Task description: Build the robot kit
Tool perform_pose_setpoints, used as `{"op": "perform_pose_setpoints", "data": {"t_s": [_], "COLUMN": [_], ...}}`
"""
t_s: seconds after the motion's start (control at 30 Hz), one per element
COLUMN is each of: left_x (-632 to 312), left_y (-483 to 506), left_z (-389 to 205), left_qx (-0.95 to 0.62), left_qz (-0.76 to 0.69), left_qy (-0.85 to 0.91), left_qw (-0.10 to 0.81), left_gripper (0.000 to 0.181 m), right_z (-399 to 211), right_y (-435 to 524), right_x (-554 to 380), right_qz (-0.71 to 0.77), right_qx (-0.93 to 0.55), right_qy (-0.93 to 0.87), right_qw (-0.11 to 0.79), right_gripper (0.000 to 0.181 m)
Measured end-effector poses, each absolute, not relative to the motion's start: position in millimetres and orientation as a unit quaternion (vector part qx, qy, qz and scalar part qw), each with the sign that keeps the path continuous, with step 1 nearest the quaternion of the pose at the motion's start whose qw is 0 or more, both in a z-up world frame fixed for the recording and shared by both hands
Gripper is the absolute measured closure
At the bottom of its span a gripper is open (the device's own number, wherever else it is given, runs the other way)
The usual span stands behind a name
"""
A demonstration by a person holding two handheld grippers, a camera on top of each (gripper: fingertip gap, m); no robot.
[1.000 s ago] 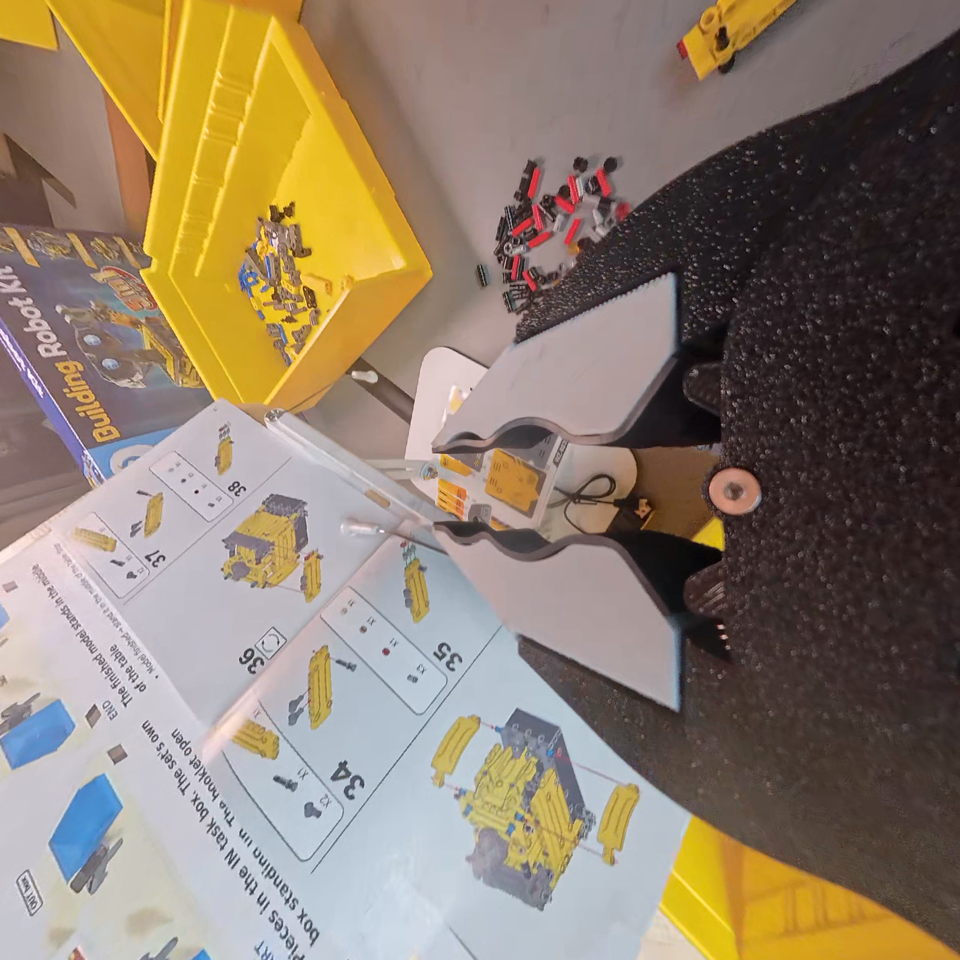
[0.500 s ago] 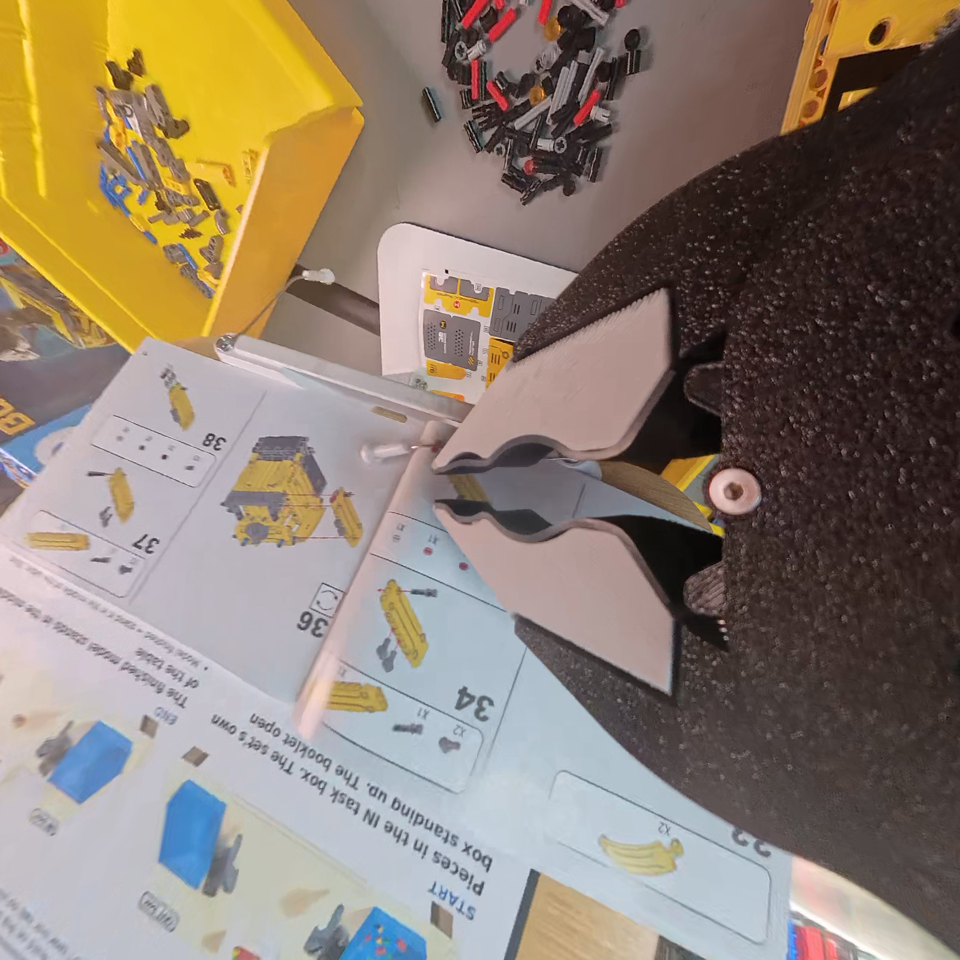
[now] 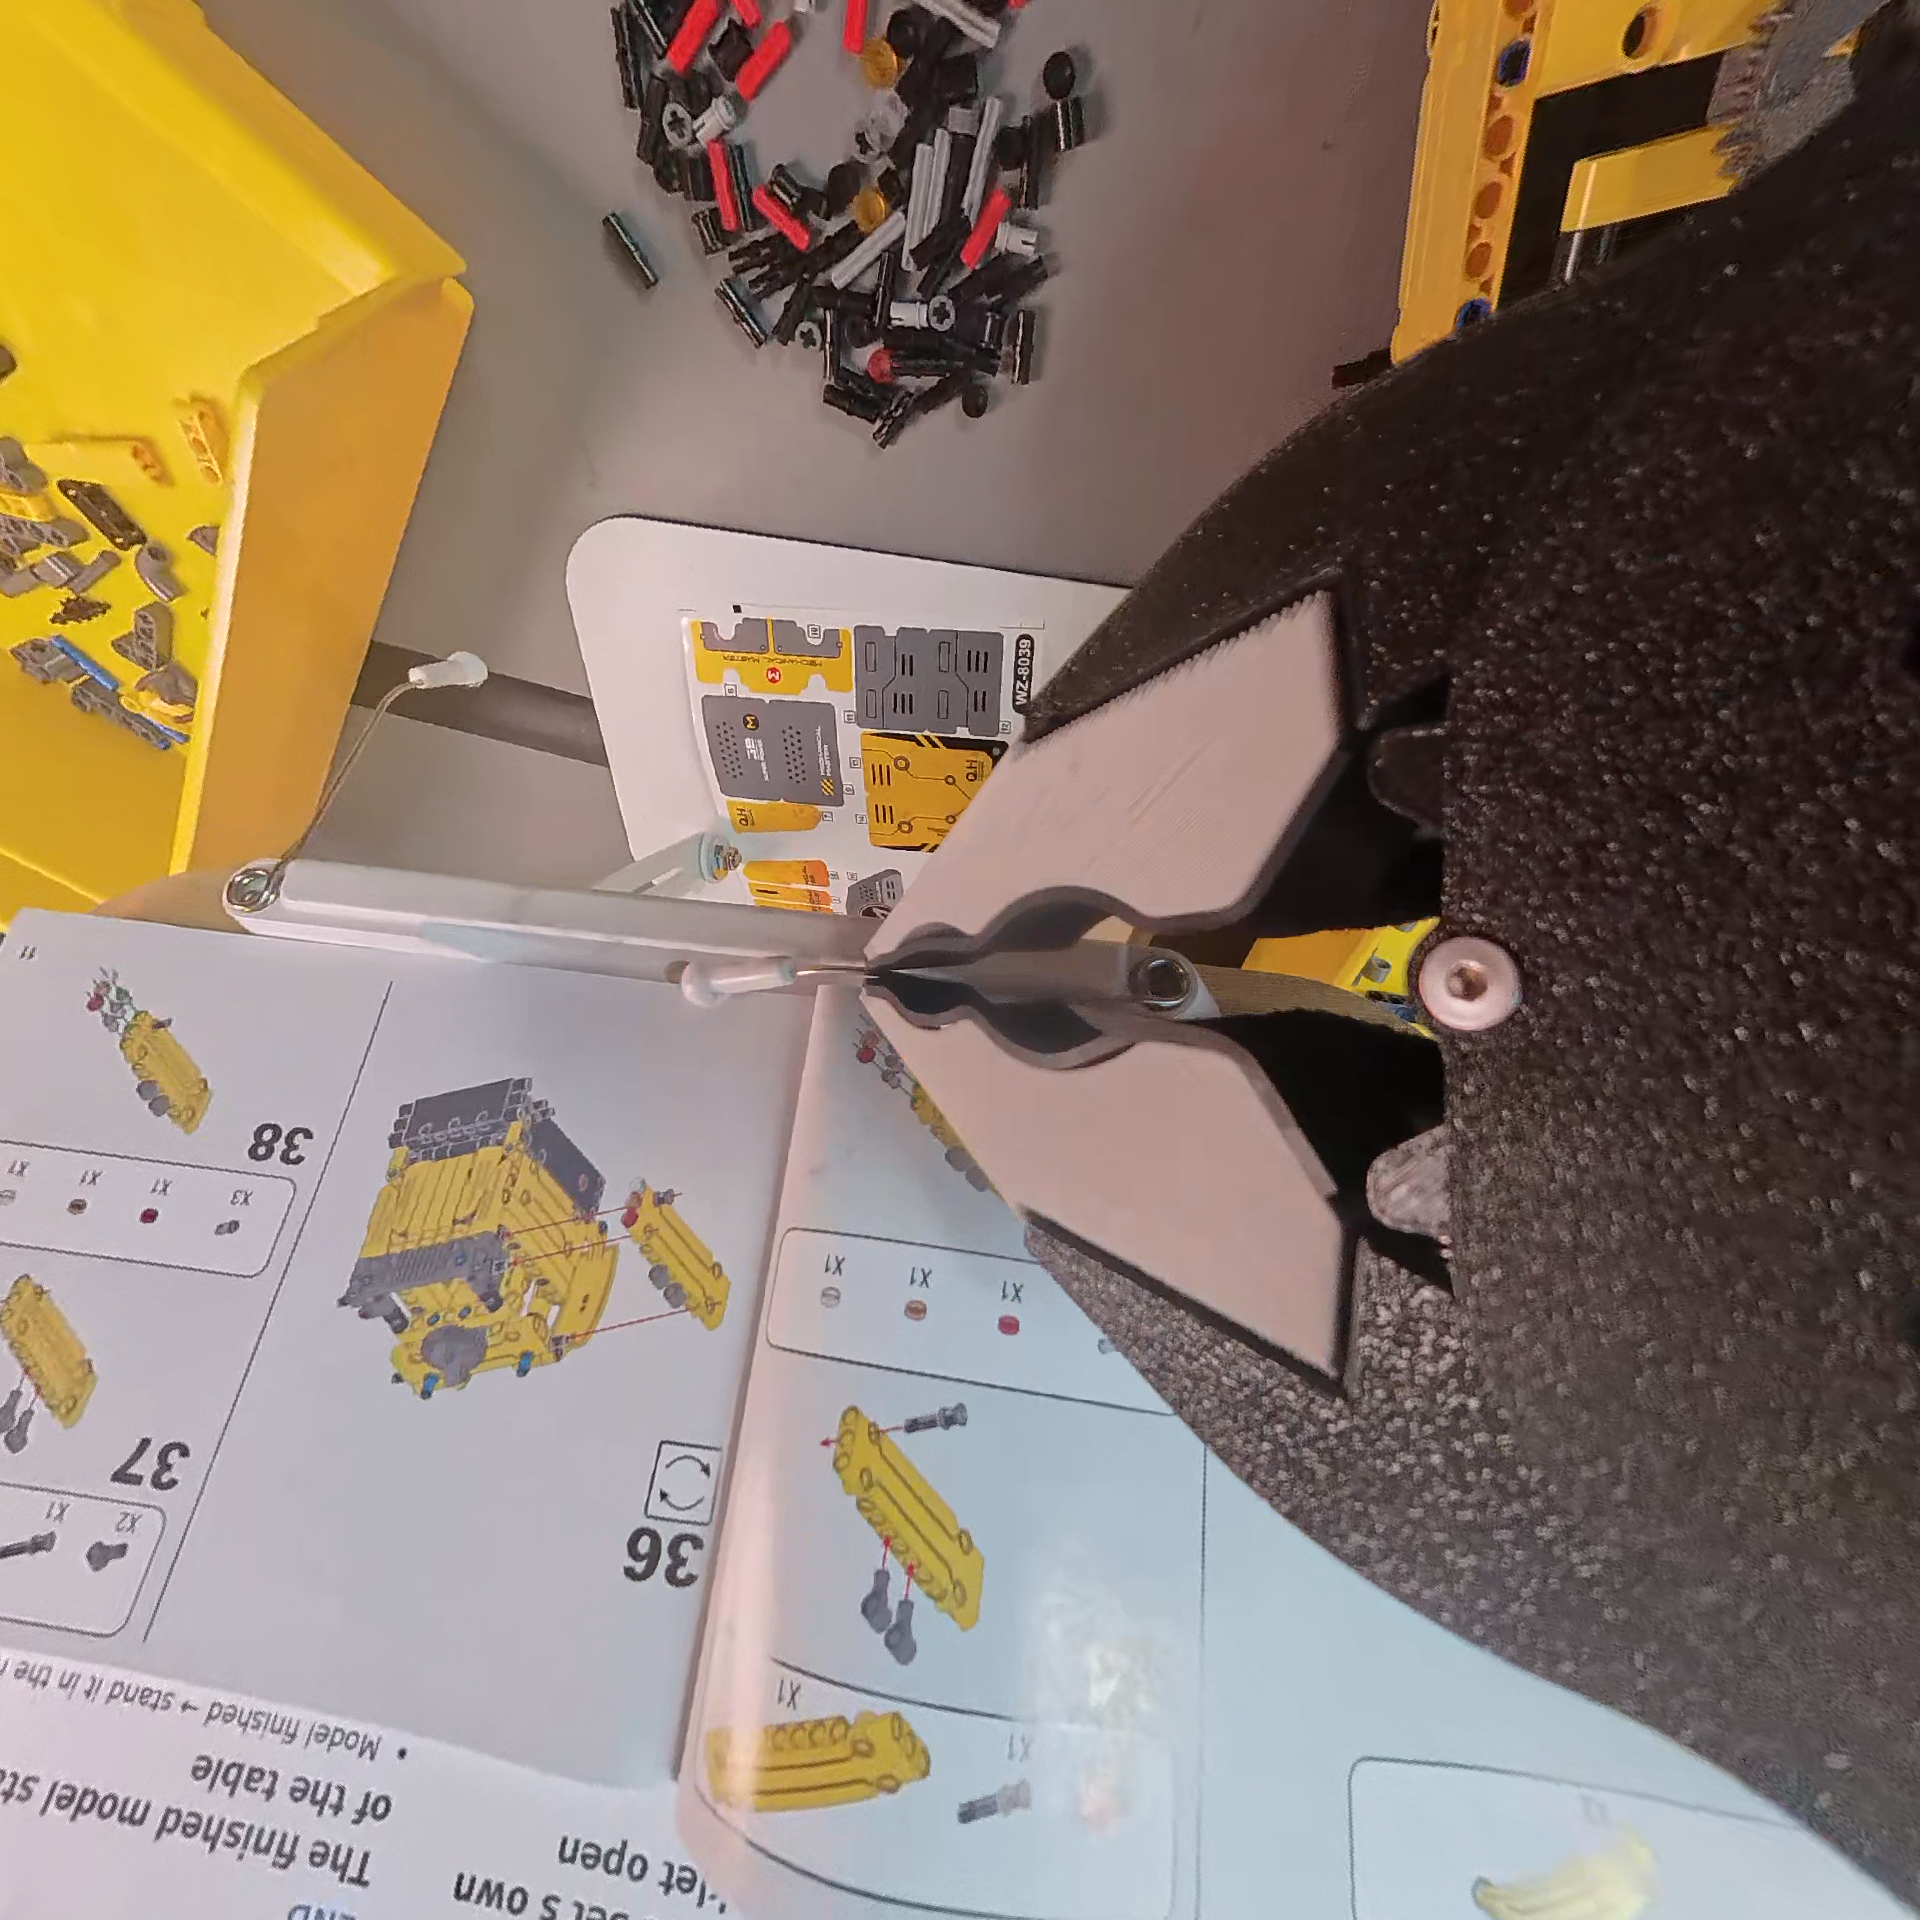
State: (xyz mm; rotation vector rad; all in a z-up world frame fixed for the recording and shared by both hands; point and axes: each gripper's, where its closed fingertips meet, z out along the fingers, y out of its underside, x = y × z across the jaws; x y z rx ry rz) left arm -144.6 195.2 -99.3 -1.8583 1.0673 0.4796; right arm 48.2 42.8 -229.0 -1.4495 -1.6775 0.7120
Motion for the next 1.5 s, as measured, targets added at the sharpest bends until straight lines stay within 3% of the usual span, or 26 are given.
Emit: {"op": "perform_pose_setpoints", "data": {"t_s": [0.23, 0.37, 0.63, 0.93, 1.2, 1.5], "left_x": [-141.6, -162.8, -197.5, -155.2, -113.4, -114.2], "left_y": [189.7, 187.1, 171.1, 56.6, -95.1, -128.0], "left_z": [-94.4, -80.8, -95.1, -69.1, -203.3, -262.0], "left_qx": [-0.752, -0.765, -0.796, -0.785, -0.871, -0.898], "left_qz": [0.179, 0.163, 0.168, 0.041, -0.064, -0.074], "left_qy": [0.427, 0.363, 0.311, 0.258, 0.297, 0.275], "left_qw": [0.470, 0.506, 0.492, 0.562, 0.386, 0.336], "left_gripper": [0.173, 0.177, 0.180, 0.168, 0.162, 0.164], "right_z": [-226.0, -228.7, -231.3, -221.3, -224.4, -228.8], "right_y": [45.4, 44.5, 43.3, 44.3, 30.4, 7.1], "right_x": [49.5, 48.9, 47.8, 48.7, 39.3, 14.0], "right_qz": [0.280, 0.281, 0.281, 0.287, 0.315, 0.331], "right_qx": [-0.572, -0.573, -0.574, -0.569, -0.564, -0.571], "right_qy": [-0.658, -0.660, -0.661, -0.653, -0.656, -0.679], "right_qw": [0.401, 0.396, 0.394, 0.409, 0.390, 0.322], "right_gripper": [0.162, 0.162, 0.162, 0.163, 0.163, 0.159]}}
